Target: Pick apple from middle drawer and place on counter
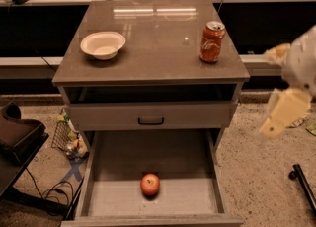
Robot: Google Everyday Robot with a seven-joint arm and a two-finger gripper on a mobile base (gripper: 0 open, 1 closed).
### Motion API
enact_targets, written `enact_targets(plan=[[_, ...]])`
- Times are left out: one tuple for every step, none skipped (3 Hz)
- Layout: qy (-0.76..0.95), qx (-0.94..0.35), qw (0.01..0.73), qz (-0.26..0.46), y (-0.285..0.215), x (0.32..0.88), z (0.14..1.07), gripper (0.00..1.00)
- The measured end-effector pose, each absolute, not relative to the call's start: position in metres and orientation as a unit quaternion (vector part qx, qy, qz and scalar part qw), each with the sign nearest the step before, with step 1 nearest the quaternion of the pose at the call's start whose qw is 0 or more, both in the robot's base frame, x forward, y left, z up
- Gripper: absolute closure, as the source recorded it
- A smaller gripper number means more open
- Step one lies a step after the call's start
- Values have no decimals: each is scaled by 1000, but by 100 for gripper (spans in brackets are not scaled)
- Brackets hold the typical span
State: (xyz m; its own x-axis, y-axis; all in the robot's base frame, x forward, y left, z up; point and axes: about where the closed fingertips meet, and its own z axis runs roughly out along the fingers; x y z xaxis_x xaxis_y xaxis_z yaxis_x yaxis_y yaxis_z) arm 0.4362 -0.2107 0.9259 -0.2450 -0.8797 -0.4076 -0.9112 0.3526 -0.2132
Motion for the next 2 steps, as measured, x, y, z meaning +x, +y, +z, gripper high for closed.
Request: enact_targets(plan=[[767, -567, 284, 96, -191, 413, 861, 0], [755, -538, 337, 166, -166, 392, 786, 0]])
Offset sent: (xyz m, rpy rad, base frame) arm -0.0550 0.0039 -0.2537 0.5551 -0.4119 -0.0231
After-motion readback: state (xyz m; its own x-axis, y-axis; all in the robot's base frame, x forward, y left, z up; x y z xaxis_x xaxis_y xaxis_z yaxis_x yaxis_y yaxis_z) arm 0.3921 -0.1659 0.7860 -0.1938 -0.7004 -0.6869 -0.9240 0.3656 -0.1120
